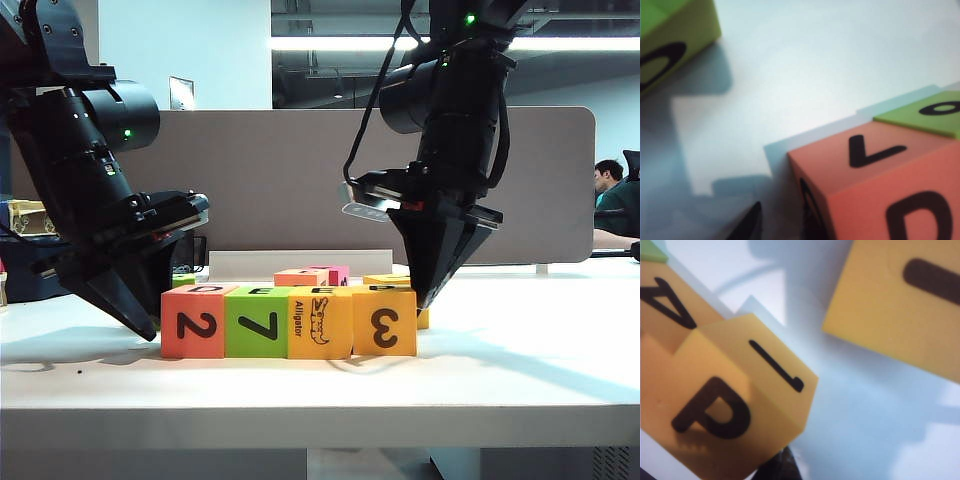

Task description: Select the appropriate blocks from the scattered letter blocks on the table and arrange them in a row to spell out "DEEP".

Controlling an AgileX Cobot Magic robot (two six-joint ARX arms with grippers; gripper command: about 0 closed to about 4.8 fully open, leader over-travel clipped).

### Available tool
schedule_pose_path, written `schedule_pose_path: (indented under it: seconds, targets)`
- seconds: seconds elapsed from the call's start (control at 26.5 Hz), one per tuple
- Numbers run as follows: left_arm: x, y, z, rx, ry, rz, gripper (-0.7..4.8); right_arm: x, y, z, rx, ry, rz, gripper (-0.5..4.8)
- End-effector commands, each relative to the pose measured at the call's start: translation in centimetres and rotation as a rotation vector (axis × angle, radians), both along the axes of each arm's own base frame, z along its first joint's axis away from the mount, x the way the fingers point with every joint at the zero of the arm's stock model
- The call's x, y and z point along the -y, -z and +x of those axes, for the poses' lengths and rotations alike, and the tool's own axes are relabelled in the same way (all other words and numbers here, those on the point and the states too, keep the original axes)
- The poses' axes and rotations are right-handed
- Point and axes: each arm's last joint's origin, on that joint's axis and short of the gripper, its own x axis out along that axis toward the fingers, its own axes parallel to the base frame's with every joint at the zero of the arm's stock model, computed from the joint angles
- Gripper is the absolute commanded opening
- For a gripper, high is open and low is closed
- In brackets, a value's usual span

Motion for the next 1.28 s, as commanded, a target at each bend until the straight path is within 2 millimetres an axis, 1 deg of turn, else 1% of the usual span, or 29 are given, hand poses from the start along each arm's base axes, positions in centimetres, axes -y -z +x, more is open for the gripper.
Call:
schedule_pose_path:
  seconds: [0.04, 0.19, 0.38, 0.57, 0.64, 0.72, 0.83, 0.91, 1.06, 1.17, 1.28]
  targets:
    - [0.0, -0.1, 0.0, 0.001, 0.006, -0.001, 0.94, -0.1, -0.2, 0.0, 0.007, -0.002, 0.012, -0.01]
    - [-0.1, -0.1, 0.0, 0.006, -0.003, 0.021, 0.94, -0.1, -0.2, 0.0, 0.008, 0.000, 0.001, -0.01]
    - [-0.3, 0.0, -0.1, 0.007, -0.025, 0.089, 0.94, 0.0, -0.2, 0.0, 0.024, 0.006, -0.034, -0.01]
    - [-0.5, 0.0, -0.1, 0.029, -0.032, 0.161, 0.93, 0.2, -0.1, 0.1, 0.058, 0.016, -0.100, -0.01]
    - [-0.6, -0.2, 0.0, 0.038, -0.042, 0.200, 0.93, 0.4, -0.2, 0.2, 0.084, 0.024, -0.148, -0.01]
    - [-0.7, -0.9, 0.2, 0.042, -0.054, 0.251, 0.92, 0.5, -0.4, 0.2, 0.102, 0.031, -0.195, -0.01]
    - [-0.5, -3.5, 0.6, 0.031, -0.019, 0.266, 0.88, 0.4, -2.0, 0.3, 0.087, 0.027, -0.184, -0.01]
    - [-0.4, -4.8, 0.7, 0.033, -0.011, 0.240, 0.88, 0.3, -3.1, 0.3, 0.078, 0.023, -0.168, -0.01]
    - [-0.1, -8.1, 0.7, 0.068, 0.015, 0.144, 0.86, -0.1, -5.5, 0.1, 0.029, 0.004, -0.077, -0.01]
    - [0.2, -10.5, 0.3, 0.118, 0.054, 0.100, 0.79, -0.5, -7.6, -0.2, 0.011, -0.012, -0.008, -0.01]
    - [0.5, -12.9, -0.3, 0.161, 0.084, 0.097, 0.79, -1.0, -9.7, -0.6, 0.019, -0.032, 0.041, -0.01]
